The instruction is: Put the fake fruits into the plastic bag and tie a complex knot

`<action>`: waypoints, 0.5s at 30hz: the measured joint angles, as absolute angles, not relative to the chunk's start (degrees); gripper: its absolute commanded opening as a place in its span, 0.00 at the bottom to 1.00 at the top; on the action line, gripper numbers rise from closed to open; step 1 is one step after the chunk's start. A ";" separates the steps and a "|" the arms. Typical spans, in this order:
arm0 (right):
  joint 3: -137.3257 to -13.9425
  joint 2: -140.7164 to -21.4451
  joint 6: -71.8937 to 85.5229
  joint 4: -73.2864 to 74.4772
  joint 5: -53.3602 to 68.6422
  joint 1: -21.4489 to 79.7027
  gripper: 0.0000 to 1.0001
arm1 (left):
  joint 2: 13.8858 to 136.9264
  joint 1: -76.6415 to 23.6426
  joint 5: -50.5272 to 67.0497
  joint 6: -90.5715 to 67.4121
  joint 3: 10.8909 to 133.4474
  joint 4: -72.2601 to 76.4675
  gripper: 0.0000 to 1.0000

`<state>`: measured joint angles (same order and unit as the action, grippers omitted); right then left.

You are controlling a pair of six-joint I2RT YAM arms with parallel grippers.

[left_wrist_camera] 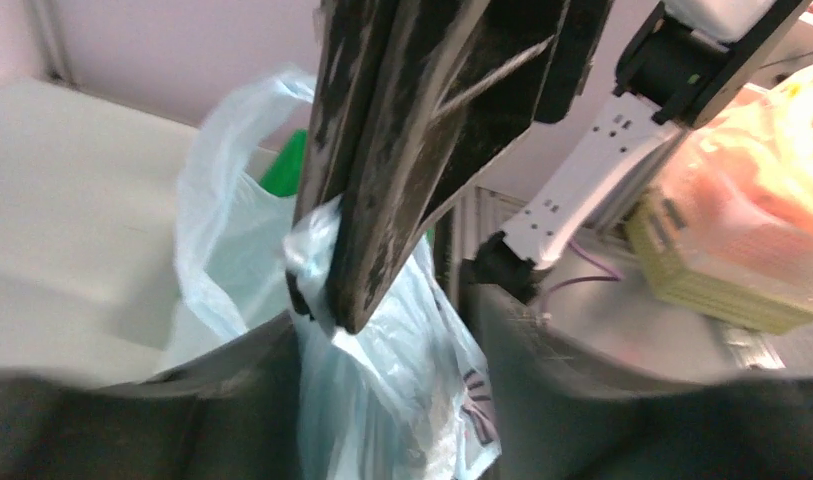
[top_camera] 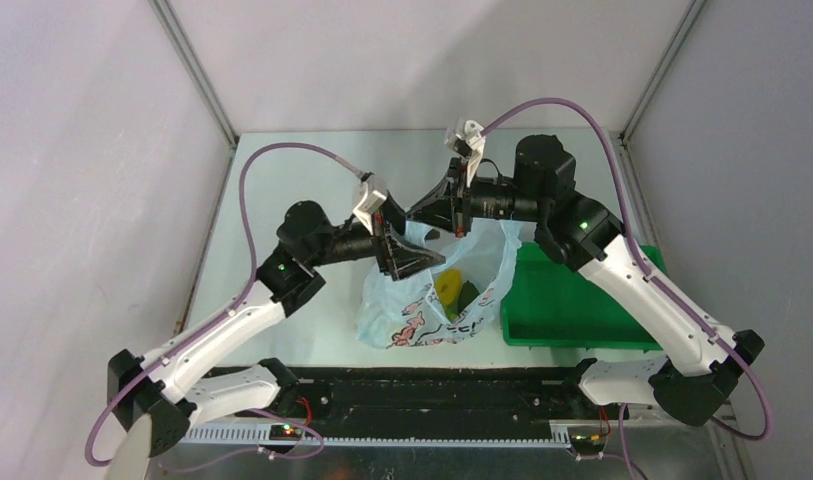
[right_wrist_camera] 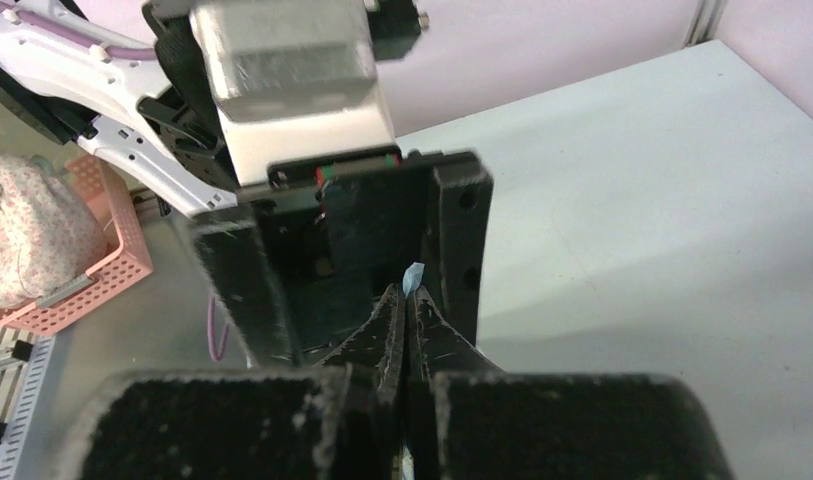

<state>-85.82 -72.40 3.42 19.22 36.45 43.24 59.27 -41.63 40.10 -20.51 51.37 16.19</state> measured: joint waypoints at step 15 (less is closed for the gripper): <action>-82.83 -64.40 4.03 19.22 34.85 27.62 0.99 | 59.24 -33.17 45.63 -21.43 51.90 6.33 0.00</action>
